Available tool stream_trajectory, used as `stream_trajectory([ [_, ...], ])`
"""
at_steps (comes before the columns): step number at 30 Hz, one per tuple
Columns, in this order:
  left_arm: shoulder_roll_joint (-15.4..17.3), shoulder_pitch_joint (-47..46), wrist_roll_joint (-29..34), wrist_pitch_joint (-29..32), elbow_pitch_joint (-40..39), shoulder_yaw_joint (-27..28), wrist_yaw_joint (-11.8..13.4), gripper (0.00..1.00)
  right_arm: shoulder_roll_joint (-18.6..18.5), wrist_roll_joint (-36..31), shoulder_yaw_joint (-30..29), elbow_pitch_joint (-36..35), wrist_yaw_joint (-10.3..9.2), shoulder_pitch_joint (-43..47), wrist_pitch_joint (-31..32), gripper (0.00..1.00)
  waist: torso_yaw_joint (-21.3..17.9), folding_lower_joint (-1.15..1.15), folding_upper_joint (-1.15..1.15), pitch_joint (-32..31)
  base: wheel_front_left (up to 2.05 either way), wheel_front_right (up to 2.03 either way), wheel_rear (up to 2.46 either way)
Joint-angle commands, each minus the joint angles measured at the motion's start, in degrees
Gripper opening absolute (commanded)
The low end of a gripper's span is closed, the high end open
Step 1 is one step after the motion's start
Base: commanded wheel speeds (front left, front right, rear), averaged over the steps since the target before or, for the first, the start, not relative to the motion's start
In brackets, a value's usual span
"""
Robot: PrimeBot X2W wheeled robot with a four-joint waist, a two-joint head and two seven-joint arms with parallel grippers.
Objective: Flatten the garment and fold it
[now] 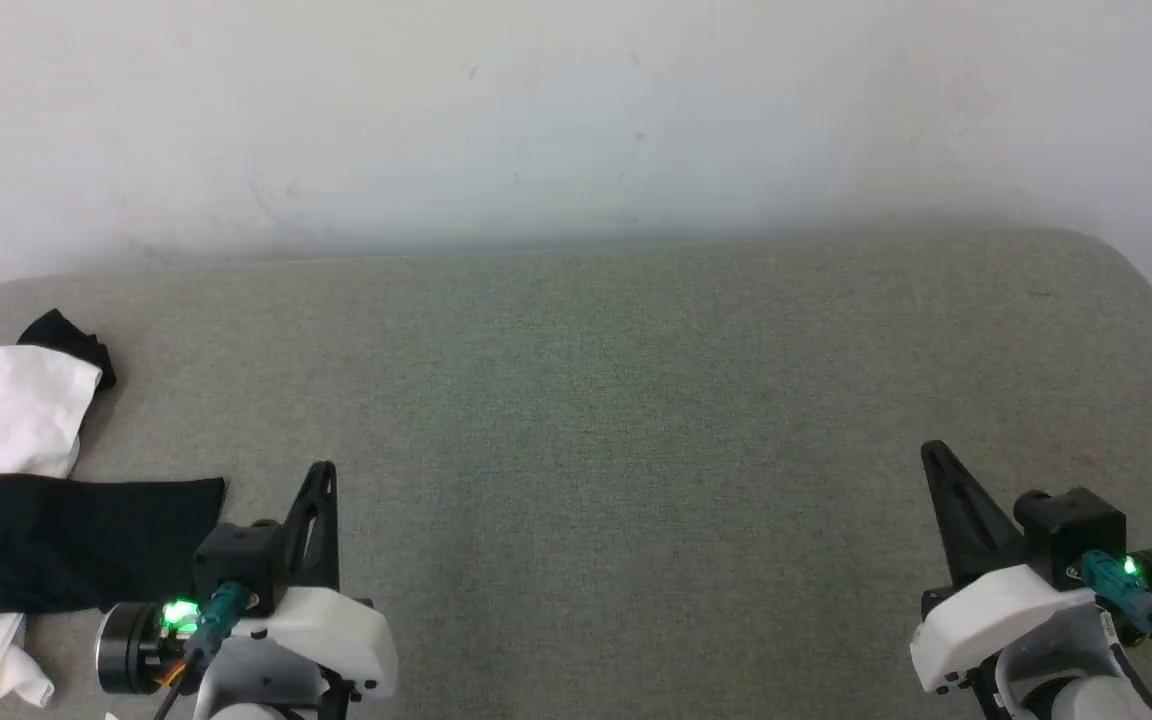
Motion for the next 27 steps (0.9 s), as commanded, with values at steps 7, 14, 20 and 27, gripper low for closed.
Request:
stream_trajectory([
  [7, -0.1, -0.7, 0.2, 0.0, 0.1, 0.2, -0.5, 0.00, 0.2, -0.3, 0.0, 0.1, -0.04, -0.9, 0.0, 0.00, 0.0, 0.00, 0.00, 0.0, 0.00, 0.00, 0.00],
  [14, -0.1, -0.7, 0.2, 0.0, 0.1, 0.2, -0.5, 0.00, 0.2, -0.3, 0.0, 0.1, -0.04, -0.9, 0.0, 0.00, 0.0, 0.00, 0.00, 0.0, 0.00, 0.00, 0.00],
  [20, -0.1, -0.7, 0.2, 0.0, 0.1, 0.2, -0.5, 0.00, 0.2, -0.3, 0.0, 0.1, -0.04, -0.9, 0.0, 0.00, 0.0, 0.00, 0.00, 0.0, 0.00, 0.00, 0.00],
  [27, -0.1, -0.7, 0.2, 0.0, 0.1, 0.2, -0.5, 0.00, 0.2, -0.3, 0.0, 0.1, -0.04, -0.9, 0.0, 0.00, 0.0, 0.00, 0.00, 0.0, 0.00, 0.00, 0.00],
])
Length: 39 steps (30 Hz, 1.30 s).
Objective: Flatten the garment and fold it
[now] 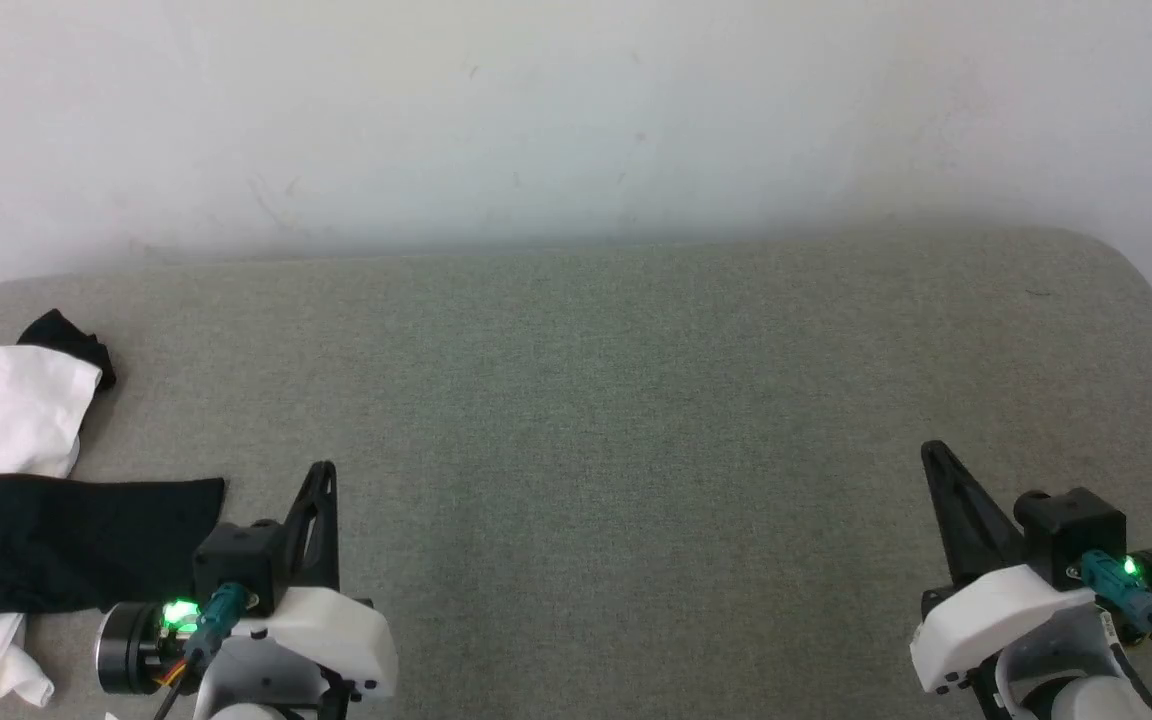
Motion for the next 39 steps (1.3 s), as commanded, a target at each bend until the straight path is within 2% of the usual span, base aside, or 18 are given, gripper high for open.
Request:
stream_trajectory([
  [1, -0.1, -0.7, 0.2, 0.0, 0.1, 0.2, -0.5, 0.00, 0.2, -0.3, 0.0, 0.1, -0.04, -0.9, 0.0, 0.00, 0.0, 0.00, 0.00, 0.0, 0.00, 0.00, 0.00],
  [4, -0.1, -0.7, 0.2, 0.0, 0.1, 0.2, -0.5, 0.00, 0.2, -0.3, 0.0, 0.1, -0.04, -0.9, 0.0, 0.00, 0.0, 0.00, 0.00, 0.0, 0.00, 0.00, 0.00],
  [5, 0.0, 0.0, 0.0, 0.0, 0.0, 0.0, 0.0, 1.00, 0.0, 0.0, 0.0, 0.0, 0.00, 0.0, 0.0, 1.00, 0.0, 0.00, 0.00, 0.0, 0.00, 0.00, 0.00],
  [39, 0.0, 1.8, -1.1, -3.5, -1.6, 0.3, -0.6, 1.00, 0.0, 2.1, -5.4, -0.6, -0.01, 1.0, -3.5, 1.00, 0.5, 0.00, 0.00, 0.5, 0.00, 0.00, 0.00],
])
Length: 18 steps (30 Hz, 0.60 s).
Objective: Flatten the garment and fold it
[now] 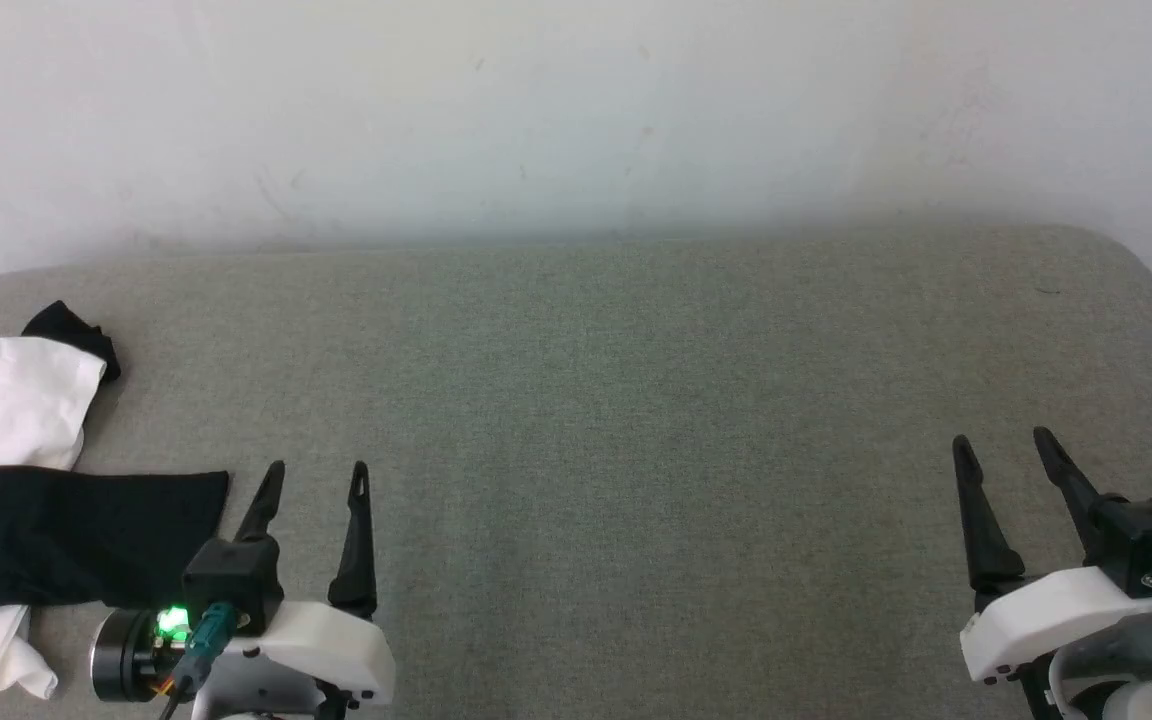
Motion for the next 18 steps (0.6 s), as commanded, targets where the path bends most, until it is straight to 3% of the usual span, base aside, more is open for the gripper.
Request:
stream_trajectory([
  [1, 0.0, 0.6, -0.5, -0.5, -0.4, 0.3, -0.2, 1.00, 0.1, 0.4, -0.5, -0.2, -0.01, 0.5, -0.5, 1.00, 0.1, 0.00, 0.00, 0.1, 0.00, 0.00, 0.00],
  [18, -0.1, 1.1, -1.3, -2.5, -1.4, 0.6, 1.2, 1.00, 0.1, 0.2, -1.0, 0.1, -0.02, 0.4, -2.6, 1.00, 4.3, 0.00, 0.00, 0.7, 0.00, 0.00, 0.00],
])
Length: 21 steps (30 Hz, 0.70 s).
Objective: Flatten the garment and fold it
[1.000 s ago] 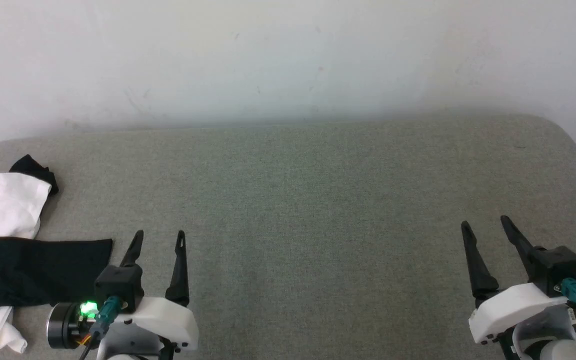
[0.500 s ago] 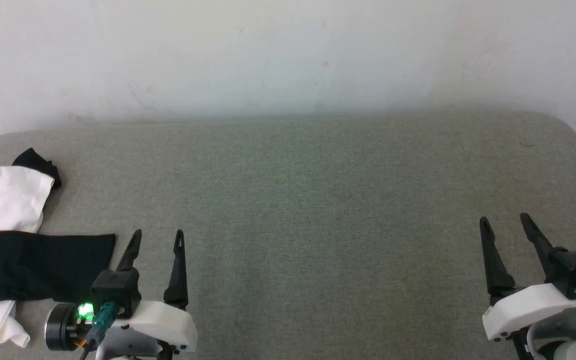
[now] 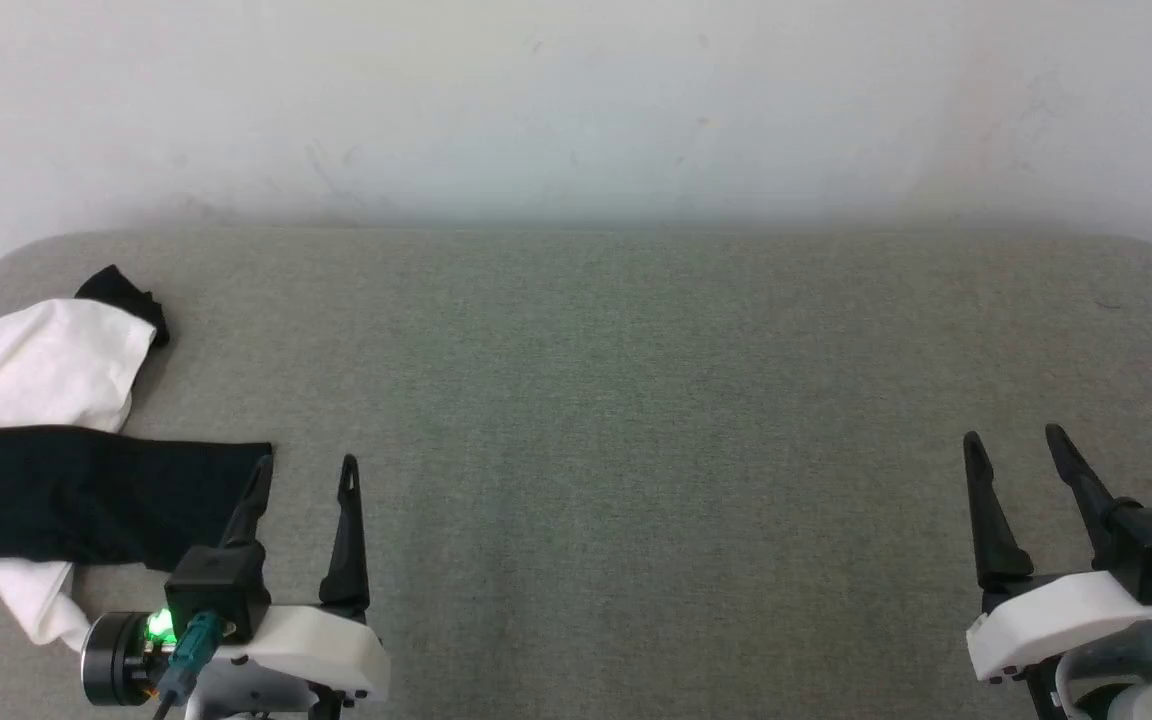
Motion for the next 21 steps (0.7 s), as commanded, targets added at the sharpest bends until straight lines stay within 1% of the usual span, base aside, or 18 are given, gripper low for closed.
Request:
stream_trajectory([
  [1, -0.1, 0.8, -0.1, -0.6, -0.4, 0.3, 0.6, 1.00, 0.1, 0.2, -0.1, 0.1, -0.02, 0.2, -0.5, 1.00, 1.0, 0.00, 0.00, 0.0, 0.00, 0.00, 0.00],
  [21, -0.1, 3.4, -1.5, -3.0, -1.0, 1.3, 1.6, 1.00, 0.1, 0.5, 1.9, 3.5, -0.02, -0.1, -2.9, 1.00, 11.4, 0.00, 0.00, -0.9, 0.00, 0.00, 0.00],
])
